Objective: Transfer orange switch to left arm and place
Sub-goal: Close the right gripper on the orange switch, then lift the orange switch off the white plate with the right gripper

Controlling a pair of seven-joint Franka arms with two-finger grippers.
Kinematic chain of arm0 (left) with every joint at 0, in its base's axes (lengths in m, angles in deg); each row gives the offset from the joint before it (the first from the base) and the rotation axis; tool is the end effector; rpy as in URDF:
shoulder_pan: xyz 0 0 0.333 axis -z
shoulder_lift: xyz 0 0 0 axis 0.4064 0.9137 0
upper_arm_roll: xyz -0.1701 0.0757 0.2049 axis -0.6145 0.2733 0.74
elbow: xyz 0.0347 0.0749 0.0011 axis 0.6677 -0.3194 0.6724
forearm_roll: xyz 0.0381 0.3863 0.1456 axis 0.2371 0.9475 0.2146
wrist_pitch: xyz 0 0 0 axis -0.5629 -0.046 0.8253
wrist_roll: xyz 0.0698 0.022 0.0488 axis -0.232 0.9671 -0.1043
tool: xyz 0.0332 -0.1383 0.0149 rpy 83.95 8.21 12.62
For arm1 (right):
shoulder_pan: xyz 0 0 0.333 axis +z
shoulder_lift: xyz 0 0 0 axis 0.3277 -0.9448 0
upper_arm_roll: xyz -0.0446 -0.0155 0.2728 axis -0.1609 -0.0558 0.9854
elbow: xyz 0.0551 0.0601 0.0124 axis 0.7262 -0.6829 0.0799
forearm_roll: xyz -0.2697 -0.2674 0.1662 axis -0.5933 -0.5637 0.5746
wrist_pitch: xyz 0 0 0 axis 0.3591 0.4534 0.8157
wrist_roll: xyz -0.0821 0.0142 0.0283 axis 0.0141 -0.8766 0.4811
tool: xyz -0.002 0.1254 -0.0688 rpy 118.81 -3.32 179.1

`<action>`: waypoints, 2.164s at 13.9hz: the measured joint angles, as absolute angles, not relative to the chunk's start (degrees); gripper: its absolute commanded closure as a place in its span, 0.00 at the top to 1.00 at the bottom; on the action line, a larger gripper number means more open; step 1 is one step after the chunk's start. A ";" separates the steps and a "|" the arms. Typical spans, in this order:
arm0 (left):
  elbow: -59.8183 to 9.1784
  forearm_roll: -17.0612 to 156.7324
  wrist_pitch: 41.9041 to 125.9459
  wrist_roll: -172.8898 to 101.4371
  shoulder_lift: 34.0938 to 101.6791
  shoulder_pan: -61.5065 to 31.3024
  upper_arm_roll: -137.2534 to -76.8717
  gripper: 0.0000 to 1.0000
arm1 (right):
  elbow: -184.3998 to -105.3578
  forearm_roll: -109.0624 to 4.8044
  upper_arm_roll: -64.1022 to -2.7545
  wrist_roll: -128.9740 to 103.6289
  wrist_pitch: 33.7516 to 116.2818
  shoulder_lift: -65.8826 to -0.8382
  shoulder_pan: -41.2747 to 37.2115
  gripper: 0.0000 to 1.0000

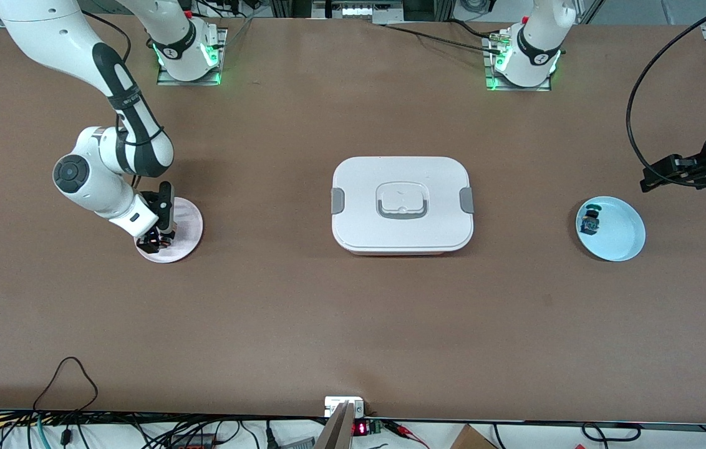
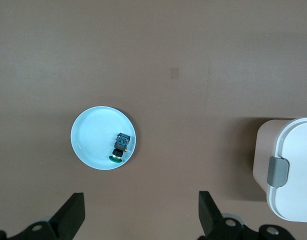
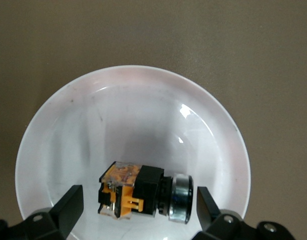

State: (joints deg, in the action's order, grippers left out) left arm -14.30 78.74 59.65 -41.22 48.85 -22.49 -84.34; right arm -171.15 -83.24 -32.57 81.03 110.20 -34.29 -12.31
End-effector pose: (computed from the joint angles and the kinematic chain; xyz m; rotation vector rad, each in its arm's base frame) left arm 0.6067 0.0299 0.4981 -3.1323 -0.1080 0.0674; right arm 0.5576 0.0173 0.1020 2.0925 2.3384 0.0423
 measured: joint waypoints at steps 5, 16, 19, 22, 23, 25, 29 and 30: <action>-14.30 78.74 59.65 -41.22 48.87 -22.53 -84.33 1.00 | -171.17 -81.96 -32.56 80.97 110.21 -34.46 -12.31 1.00; -14.31 78.74 59.65 -41.22 49.30 -22.63 -84.31 1.00 | -171.17 -80.80 -32.45 80.96 111.13 -35.37 -12.28 0.40; -14.31 78.74 59.65 -41.22 49.30 -22.63 -84.31 1.00 | -171.14 -78.96 -32.45 80.95 111.22 -35.40 -12.28 0.05; -14.31 78.74 59.65 -41.22 49.31 -22.76 -84.29 1.00 | -170.31 -78.78 -32.30 80.95 109.85 -34.99 -12.27 0.01; -14.31 78.74 59.65 -41.22 49.32 -22.87 -84.29 1.00 | -169.55 -78.78 -32.27 80.96 107.81 -34.50 -12.27 0.01; -14.31 78.74 59.65 -41.22 49.34 -23.00 -84.29 1.00 | -167.19 -78.75 -32.28 80.97 102.41 -33.14 -12.27 0.01; -14.31 78.74 59.65 -41.22 49.35 -23.02 -84.29 1.00 | -161.47 -78.60 -32.39 80.96 90.31 -29.40 -12.29 0.00; -14.31 78.74 59.65 -41.22 49.35 -23.03 -84.29 1.00 | -160.44 -78.60 -32.53 80.95 87.58 -28.49 -12.29 0.00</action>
